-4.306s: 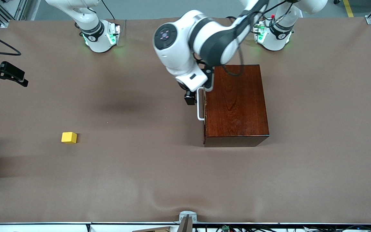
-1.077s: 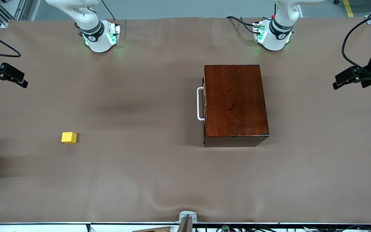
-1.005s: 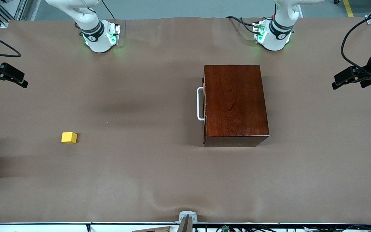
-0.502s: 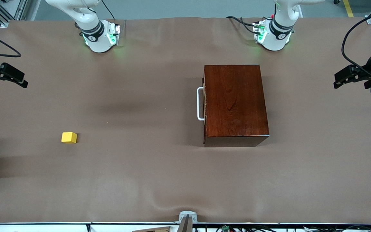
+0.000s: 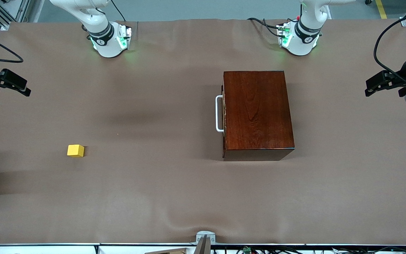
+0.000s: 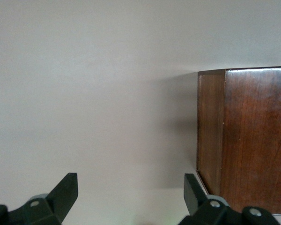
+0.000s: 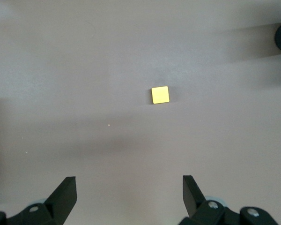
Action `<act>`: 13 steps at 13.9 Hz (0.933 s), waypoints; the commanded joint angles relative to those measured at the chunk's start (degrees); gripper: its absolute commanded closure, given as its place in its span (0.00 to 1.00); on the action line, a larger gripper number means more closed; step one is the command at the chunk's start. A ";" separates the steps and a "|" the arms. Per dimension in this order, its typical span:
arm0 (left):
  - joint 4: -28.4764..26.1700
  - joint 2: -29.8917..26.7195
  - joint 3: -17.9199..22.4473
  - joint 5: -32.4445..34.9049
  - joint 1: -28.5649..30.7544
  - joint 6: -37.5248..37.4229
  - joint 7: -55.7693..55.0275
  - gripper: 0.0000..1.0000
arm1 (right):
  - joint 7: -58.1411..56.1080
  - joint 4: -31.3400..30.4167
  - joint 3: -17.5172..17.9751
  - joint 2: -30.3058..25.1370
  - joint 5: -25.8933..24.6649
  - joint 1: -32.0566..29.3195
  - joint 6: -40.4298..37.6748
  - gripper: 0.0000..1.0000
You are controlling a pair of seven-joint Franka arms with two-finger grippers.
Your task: Open drawer, take yellow block, close drawer
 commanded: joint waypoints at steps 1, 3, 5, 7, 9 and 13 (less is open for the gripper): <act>0.65 -0.25 -0.19 0.02 -0.07 -2.10 0.95 0.00 | 0.74 -0.42 0.00 -0.42 -0.13 0.43 0.20 0.00; 0.48 -0.16 -0.28 0.02 0.02 -3.24 0.95 0.00 | 0.66 -0.60 0.00 -0.42 -0.22 0.43 0.11 0.00; 0.48 -0.16 -0.28 0.02 0.20 -3.51 0.86 0.00 | 0.65 -0.60 0.09 -0.42 -0.48 0.52 0.20 0.00; 0.39 -0.07 -0.28 0.02 0.20 -3.51 0.77 0.00 | 0.74 -0.60 0.09 -0.42 -0.57 0.52 0.20 0.00; 0.82 0.45 -0.28 -0.07 0.20 -3.51 1.12 0.00 | 0.74 -0.42 0.09 -0.42 -0.40 0.43 0.20 0.00; 4.25 2.56 -0.19 -0.95 0.02 -4.91 0.95 0.00 | 0.74 -0.33 0.09 -0.33 -0.31 0.43 0.37 0.00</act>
